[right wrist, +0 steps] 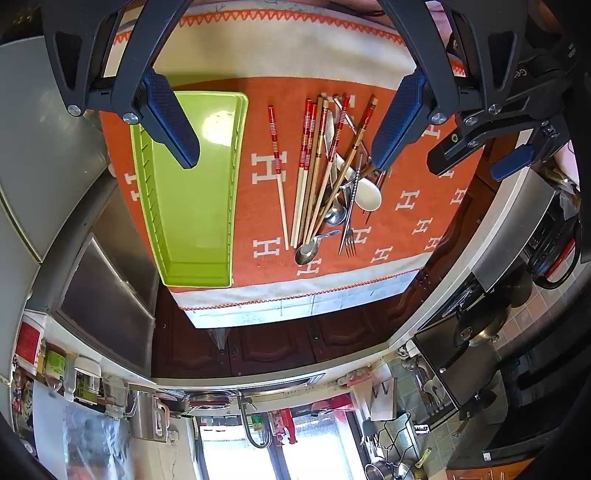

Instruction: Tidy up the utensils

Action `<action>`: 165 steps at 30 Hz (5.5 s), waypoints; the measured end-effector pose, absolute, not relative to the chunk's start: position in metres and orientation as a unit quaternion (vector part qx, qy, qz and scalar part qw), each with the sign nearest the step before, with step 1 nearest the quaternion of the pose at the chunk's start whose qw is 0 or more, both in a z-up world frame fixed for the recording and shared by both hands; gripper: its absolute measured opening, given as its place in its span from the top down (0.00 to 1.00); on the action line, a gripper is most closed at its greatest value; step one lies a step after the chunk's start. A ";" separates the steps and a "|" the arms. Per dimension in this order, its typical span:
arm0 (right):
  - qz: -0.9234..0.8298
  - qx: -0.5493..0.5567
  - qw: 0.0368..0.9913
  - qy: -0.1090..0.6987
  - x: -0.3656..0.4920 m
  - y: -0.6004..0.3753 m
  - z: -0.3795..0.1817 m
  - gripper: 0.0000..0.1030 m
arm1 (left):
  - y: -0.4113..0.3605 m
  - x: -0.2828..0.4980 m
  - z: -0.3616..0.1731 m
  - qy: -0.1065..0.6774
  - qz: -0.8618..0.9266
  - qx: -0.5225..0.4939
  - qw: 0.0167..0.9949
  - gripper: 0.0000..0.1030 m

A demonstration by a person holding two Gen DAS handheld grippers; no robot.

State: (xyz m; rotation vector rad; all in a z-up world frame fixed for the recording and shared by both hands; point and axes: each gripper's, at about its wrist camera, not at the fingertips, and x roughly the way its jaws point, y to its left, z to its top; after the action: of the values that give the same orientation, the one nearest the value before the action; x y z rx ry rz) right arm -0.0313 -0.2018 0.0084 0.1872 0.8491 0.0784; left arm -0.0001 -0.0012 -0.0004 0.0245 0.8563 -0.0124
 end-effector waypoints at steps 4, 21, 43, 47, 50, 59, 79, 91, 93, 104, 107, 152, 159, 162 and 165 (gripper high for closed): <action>0.037 0.092 0.905 0.414 -0.030 -0.202 0.008 0.08 | -0.005 0.000 -0.001 0.421 -0.007 0.012 0.907 0.05; 0.037 0.094 0.903 0.417 -0.029 -0.203 0.006 0.05 | -0.002 0.005 -0.003 0.422 -0.027 0.003 0.906 0.08; 0.034 0.094 0.911 0.400 -0.033 -0.196 0.033 0.01 | -0.001 0.011 0.008 0.399 -0.032 0.016 0.916 0.08; 0.037 0.100 0.911 0.397 -0.030 -0.198 0.036 0.01 | 0.001 0.013 0.012 0.398 -0.036 0.014 0.916 0.08; 0.038 0.101 0.913 0.393 -0.030 -0.199 0.040 0.01 | 0.001 0.015 0.014 0.402 -0.042 0.012 0.915 0.08; 0.032 0.110 0.917 0.382 -0.029 -0.206 0.049 0.01 | -0.009 0.017 0.021 0.400 -0.060 0.026 0.914 0.08; 0.047 0.091 0.899 0.427 0.032 -0.210 0.046 0.03 | -0.007 0.066 0.019 0.408 -0.095 0.044 0.907 0.09; 0.079 0.075 0.850 0.515 0.128 -0.200 -0.012 0.40 | 0.014 0.134 -0.032 0.460 -0.116 0.006 0.880 0.16; 0.086 0.069 0.841 0.529 0.142 -0.194 -0.026 0.50 | 0.018 0.143 -0.044 0.475 -0.124 -0.008 0.871 0.27; 0.088 0.079 0.789 0.603 0.185 -0.177 -0.106 0.68 | 0.016 0.165 -0.103 0.540 -0.157 -0.049 0.825 0.62; 0.090 0.082 0.775 0.620 0.194 -0.175 -0.123 0.72 | 0.012 0.166 -0.107 0.548 -0.166 -0.057 0.818 0.68; 0.030 0.268 0.782 0.562 0.106 -0.302 -0.096 0.95 | -0.085 0.199 -0.149 0.624 -0.189 -0.090 0.753 0.90; 0.020 0.267 0.781 0.564 0.099 -0.314 -0.110 0.95 | -0.095 0.192 -0.142 0.603 -0.168 -0.054 0.778 0.90; 0.005 0.261 0.783 0.564 0.101 -0.313 -0.112 0.95 | -0.096 0.196 -0.142 0.602 -0.162 -0.043 0.780 0.90; -0.011 0.250 0.787 0.565 0.101 -0.315 -0.114 0.95 | -0.096 0.200 -0.149 0.615 -0.154 -0.048 0.772 0.90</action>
State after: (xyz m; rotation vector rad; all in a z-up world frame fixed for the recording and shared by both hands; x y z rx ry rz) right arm 0.1010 -0.3146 -0.1143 0.5392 1.2169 -0.0243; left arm 0.1998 -0.0955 -0.1487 -0.1051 1.3337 -0.3346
